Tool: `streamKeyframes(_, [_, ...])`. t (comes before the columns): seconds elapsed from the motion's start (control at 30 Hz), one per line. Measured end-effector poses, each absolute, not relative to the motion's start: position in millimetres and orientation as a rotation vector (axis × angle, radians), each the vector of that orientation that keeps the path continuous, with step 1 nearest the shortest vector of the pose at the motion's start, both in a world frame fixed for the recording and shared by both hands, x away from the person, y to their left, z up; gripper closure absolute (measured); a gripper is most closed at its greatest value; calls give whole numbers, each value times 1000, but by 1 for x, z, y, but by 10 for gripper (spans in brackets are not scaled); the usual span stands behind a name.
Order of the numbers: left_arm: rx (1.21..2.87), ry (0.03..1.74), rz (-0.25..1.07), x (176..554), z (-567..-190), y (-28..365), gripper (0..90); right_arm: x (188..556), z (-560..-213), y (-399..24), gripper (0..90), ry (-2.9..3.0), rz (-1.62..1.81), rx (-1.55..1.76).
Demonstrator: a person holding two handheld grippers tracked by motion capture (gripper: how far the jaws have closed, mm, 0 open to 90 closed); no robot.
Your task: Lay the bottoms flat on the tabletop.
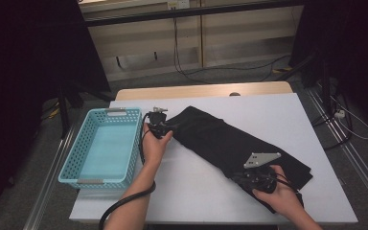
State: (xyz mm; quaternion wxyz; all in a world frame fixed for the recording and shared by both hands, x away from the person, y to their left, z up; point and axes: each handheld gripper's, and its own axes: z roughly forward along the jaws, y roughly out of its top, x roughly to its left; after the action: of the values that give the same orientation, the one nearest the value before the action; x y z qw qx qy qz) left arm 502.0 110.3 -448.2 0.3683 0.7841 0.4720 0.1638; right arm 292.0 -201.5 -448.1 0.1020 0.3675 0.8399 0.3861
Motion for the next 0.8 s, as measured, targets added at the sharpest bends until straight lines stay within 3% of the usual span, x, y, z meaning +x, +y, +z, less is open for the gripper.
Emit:
streamKeyframes(0.17, [2043,1257,511,505,-451,110,362,292,-447,-203,775,2457,1155,1096])
streamKeyframes(0.33, [2012,1308,481,506,-458,114,339,294,-446,-204,468,2395,1162,1123])
streamKeyframes(0.47, [1989,1333,430,508,-459,115,359,297,-443,-209,331,2338,1200,1180])
streamKeyframes(0.67, [1946,1385,385,511,-456,119,452,299,-440,-214,282,2287,1216,1226])
streamKeyframes(0.8, [1963,1375,448,510,-458,122,415,301,-441,-217,269,2276,1206,1244])
